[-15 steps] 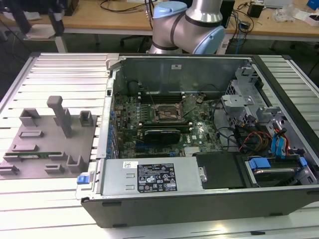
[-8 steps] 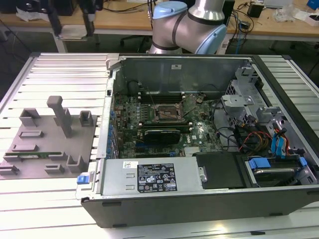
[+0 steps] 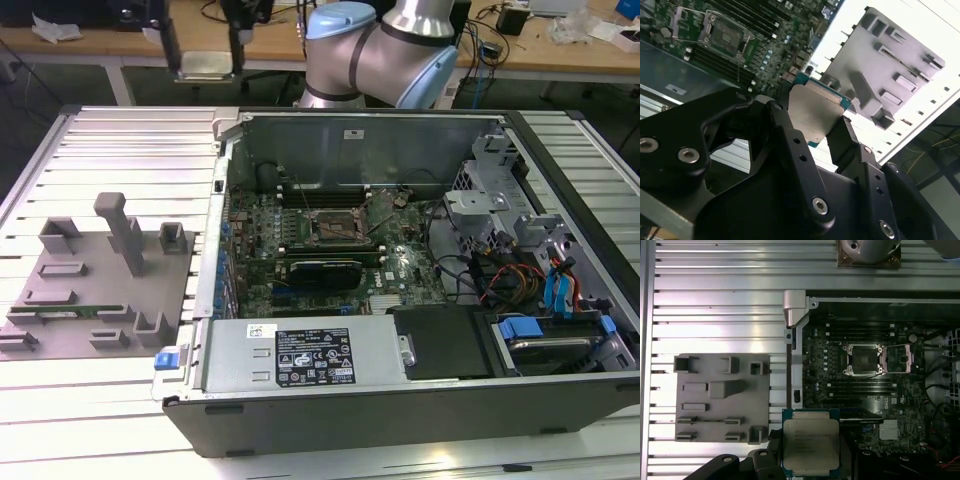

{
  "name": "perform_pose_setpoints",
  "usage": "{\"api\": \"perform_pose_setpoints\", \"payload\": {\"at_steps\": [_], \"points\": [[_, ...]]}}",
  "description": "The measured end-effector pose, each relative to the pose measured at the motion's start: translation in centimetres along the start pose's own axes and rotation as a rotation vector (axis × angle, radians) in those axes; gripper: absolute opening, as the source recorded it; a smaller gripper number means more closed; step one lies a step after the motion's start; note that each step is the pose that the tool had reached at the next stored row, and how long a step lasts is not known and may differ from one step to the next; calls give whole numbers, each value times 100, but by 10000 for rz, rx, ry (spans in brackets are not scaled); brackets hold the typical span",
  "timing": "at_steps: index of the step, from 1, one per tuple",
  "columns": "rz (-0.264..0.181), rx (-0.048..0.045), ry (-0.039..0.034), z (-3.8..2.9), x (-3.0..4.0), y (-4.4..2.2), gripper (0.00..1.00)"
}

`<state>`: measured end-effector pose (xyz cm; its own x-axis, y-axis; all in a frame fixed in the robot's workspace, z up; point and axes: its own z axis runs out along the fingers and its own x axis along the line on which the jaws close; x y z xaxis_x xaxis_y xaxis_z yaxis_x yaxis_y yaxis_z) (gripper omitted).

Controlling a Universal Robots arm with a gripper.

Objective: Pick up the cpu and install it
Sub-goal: 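Pick up the cpu and move it towards the insertion slot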

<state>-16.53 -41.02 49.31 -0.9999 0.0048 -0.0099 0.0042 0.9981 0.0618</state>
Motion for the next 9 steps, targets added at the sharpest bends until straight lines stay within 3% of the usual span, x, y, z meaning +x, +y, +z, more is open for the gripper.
{"api": "perform_pose_setpoints", "payload": {"at_steps": [6,9], "points": [[0,1,0,11,-288,1,55],[0,0,7,72,-430,-2,55]]}}
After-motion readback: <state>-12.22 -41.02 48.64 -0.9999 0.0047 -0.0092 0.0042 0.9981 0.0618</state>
